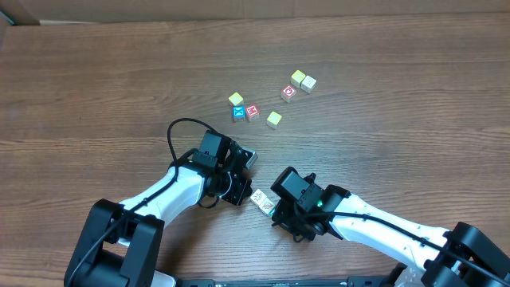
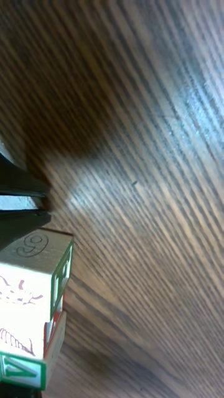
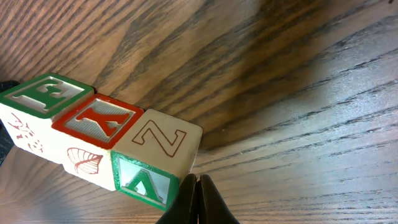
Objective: Flip 3 blocks
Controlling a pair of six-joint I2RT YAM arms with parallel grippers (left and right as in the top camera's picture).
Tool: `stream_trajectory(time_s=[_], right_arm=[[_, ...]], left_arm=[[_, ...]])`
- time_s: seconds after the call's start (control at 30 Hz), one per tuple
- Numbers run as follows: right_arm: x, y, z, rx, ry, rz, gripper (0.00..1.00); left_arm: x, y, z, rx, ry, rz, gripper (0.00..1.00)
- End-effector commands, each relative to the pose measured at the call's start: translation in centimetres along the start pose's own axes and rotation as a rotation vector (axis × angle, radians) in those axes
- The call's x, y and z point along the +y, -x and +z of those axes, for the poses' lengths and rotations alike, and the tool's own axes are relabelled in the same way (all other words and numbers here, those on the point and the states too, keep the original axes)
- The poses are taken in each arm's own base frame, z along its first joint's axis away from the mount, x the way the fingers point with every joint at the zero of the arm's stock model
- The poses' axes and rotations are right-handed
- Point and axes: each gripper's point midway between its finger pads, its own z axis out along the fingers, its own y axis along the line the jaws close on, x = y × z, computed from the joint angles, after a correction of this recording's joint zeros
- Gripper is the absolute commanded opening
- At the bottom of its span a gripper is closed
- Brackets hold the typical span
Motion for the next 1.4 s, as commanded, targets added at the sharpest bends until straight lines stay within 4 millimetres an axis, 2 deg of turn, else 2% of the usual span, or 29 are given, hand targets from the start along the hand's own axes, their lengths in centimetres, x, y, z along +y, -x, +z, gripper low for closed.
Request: stream_trajectory(time_s=[0.0, 0.2, 0.6, 1.37], right_arm=[[0.0, -0.1, 0.2, 0.002, -0.004, 0.002, 0.04], [0.0, -0.1, 0.2, 0.002, -0.004, 0.004, 0.04], [0.0, 0.0, 0.2, -0.005, -0.005, 0.005, 0.04], [0.5, 0.1, 0.2, -0.008, 0.014, 0.027, 0.04]], left_arm=[[1.3, 0.0, 0.3, 0.018, 0.066, 0.034, 0.04], [1.1, 0.3, 0.2, 0.013, 0.064, 0.049, 0.04], [-1.0, -0.1, 1.1, 0.043, 0.071, 0.162, 0.04], [-0.9, -0.1, 1.1, 0.043, 0.072, 0.148, 0.04]])
